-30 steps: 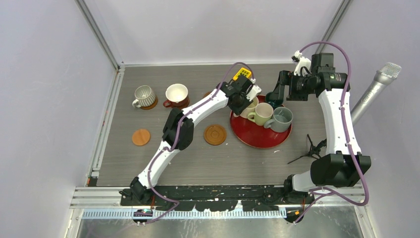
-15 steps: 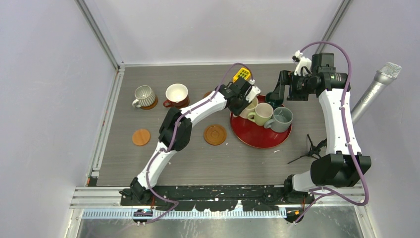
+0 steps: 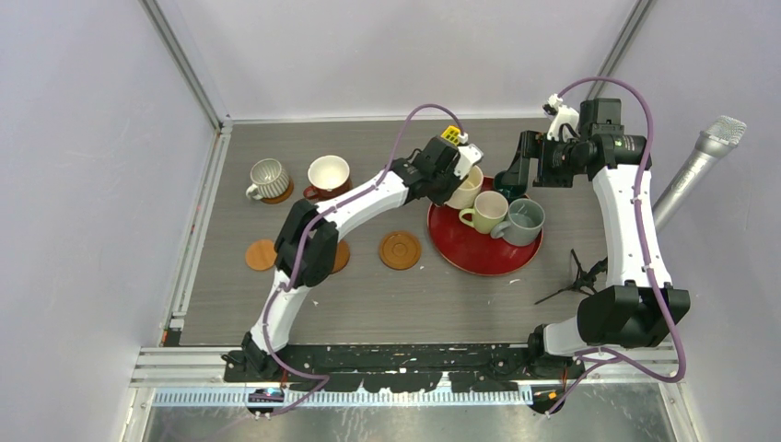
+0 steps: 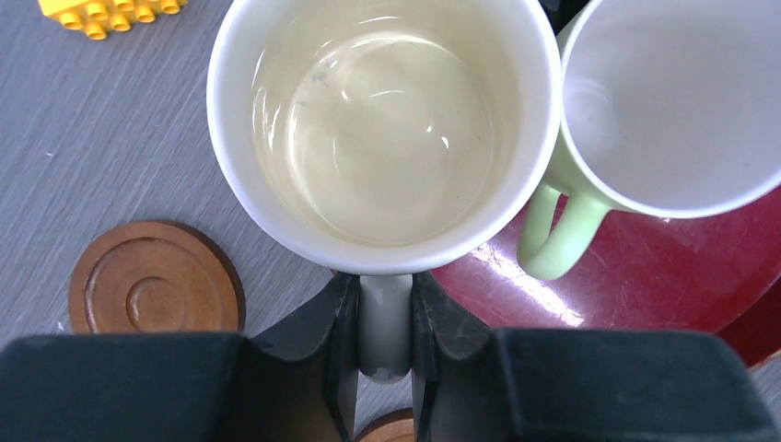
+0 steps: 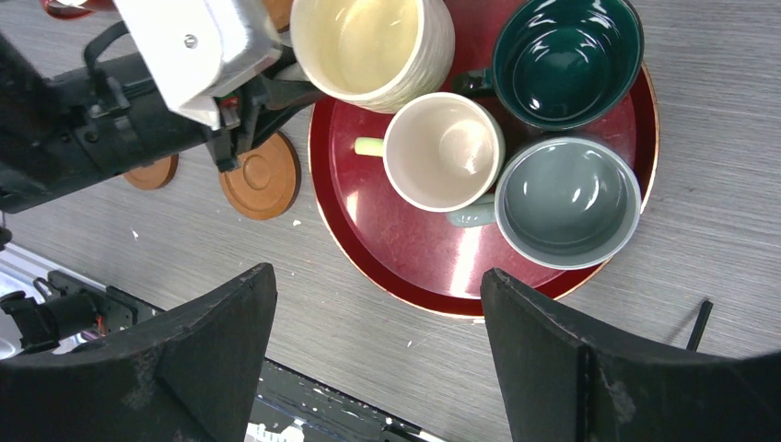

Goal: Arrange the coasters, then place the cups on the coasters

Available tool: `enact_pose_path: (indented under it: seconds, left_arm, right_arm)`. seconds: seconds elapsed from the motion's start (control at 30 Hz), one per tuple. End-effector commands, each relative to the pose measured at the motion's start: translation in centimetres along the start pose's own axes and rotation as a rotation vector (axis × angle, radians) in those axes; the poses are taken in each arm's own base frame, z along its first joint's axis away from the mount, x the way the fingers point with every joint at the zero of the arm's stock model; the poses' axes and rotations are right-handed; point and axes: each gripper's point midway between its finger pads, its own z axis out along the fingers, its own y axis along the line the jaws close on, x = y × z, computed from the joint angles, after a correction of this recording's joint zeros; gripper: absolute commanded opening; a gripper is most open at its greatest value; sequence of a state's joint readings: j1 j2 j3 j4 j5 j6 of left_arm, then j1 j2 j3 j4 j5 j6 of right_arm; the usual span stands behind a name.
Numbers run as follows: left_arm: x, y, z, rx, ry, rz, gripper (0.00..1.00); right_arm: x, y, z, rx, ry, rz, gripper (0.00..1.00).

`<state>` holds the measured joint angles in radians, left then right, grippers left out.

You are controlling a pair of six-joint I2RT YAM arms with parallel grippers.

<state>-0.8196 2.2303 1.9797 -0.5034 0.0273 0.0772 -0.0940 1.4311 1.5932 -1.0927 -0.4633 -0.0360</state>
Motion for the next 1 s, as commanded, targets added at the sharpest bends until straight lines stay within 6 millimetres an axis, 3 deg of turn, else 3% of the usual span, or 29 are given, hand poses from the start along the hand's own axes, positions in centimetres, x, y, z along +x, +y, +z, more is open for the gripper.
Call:
enact_pose_path:
  seconds: [0.0, 0.17, 0.43, 0.73, 0.97]
  left_arm:
    - [-9.9, 1.1, -6.7, -0.032, -0.34, -0.007, 0.0]
    - [-10.7, 2.3, -8.5, -0.057, -0.405, -0.013, 0.0]
    - [-10.5, 5.8, -11.7, -0.074, -0.493, -0.033, 0.0]
    - [-7.4, 13.1, -12.8, -0.175, -0.455, -0.087, 0.0]
    - [-4.0, 16.9, -12.0, -0.219, -0.403, -0.093, 0.0]
  right_arm:
    - [-1.6, 0.5, -1.0, -0.01, -0.062, -0.029, 0.86]
    - [-1.8, 0.6, -1.1, -0.009, -0.069, -0.034, 0.86]
    - [-1.7, 0.5, -0.9, -0.01, -0.061, -0.031, 0.86]
    - [-1.5, 0.5, -0.3, -0.027, -0.042, -0.011, 0.86]
    - [-1.5, 0.5, 0.1, -0.036, -0.028, 0.006, 0.86]
